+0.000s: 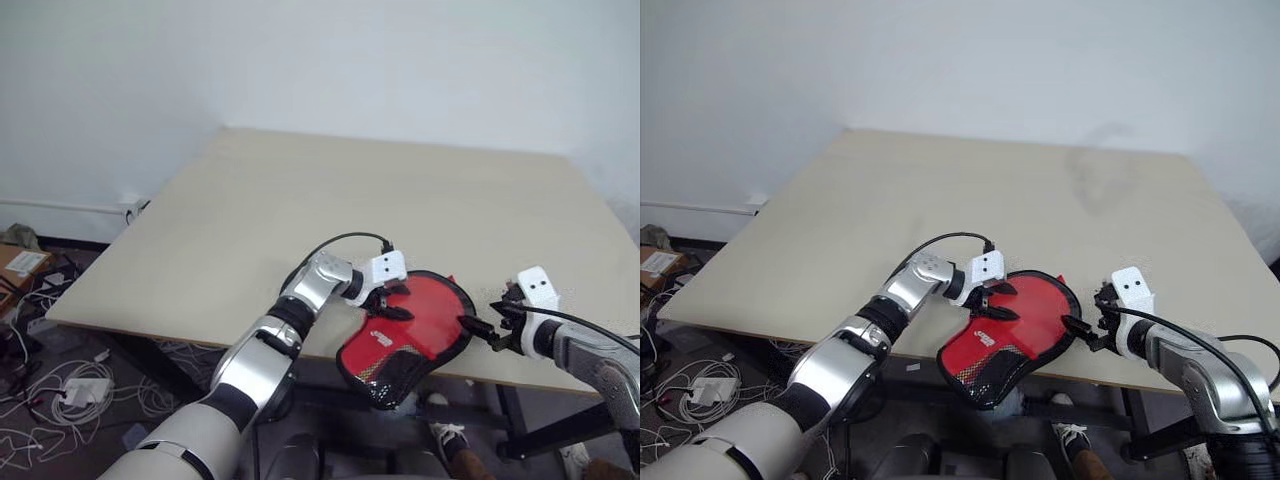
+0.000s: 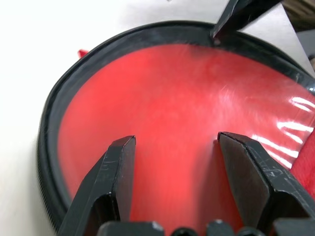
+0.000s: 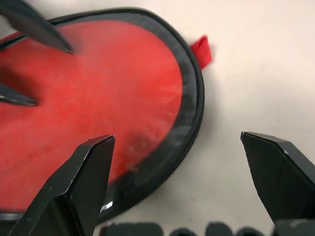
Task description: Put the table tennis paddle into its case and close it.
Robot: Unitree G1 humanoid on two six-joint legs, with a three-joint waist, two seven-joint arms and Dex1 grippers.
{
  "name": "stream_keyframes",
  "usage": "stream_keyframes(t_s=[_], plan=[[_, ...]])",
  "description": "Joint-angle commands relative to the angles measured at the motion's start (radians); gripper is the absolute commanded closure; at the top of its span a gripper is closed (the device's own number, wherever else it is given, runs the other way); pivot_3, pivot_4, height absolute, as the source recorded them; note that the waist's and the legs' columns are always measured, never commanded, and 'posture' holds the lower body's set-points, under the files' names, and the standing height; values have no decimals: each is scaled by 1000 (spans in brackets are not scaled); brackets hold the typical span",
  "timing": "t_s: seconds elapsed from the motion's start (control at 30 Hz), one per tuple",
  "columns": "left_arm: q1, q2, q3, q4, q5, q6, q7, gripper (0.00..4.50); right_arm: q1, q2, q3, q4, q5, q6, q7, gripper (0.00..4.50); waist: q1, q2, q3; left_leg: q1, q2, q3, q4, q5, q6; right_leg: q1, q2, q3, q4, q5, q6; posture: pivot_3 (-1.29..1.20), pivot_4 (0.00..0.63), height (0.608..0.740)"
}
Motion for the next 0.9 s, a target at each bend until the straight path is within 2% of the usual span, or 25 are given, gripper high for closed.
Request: stream_keyframes(t_s=[0.03,0.27,0.3,0.4,0.63,0.73,0.9], plan=[[5,38,36,-56,-50,66,-62,1708,-76,47,-33,48,19,34,-18,41,-6,0,0,0,0,0,0,0,0,0,0,0,0,0,0,0,0,740],[12,102,84,-161,-123,157,-109,1708,-148,117,-54,138,9,78,-50,41,-12,4,1,-1,0,-1,0,0,0,-1,0,0,1,0,0,0,0,740],[14,111,89,-172,-129,168,-112,1708,-148,123,-56,143,11,80,-50,202,-13,4,1,-1,0,-1,0,0,0,-1,0,0,1,0,0,0,0,740],[17,135,101,-190,-141,188,-100,1708,-137,130,-58,140,25,83,-28,913,-15,5,1,-1,0,-1,0,0,0,-1,0,0,1,0,0,0,0,740],[26,159,105,-207,-148,210,-72,1708,-145,161,-80,153,41,99,-14,3486,-16,5,1,-1,0,-1,-1,0,0,-1,0,0,1,0,0,0,0,740],[33,158,103,-223,-153,218,-71,1708,-155,182,-95,146,47,100,-12,4408,-18,5,1,-1,0,-1,-1,0,0,-1,0,0,1,0,0,0,0,740],[43,153,105,-237,-161,239,-59,1708,-226,299,-235,114,90,87,-125,4483,-21,6,1,-1,0,-1,-1,0,0,-2,1,0,2,0,0,0,0,740]])
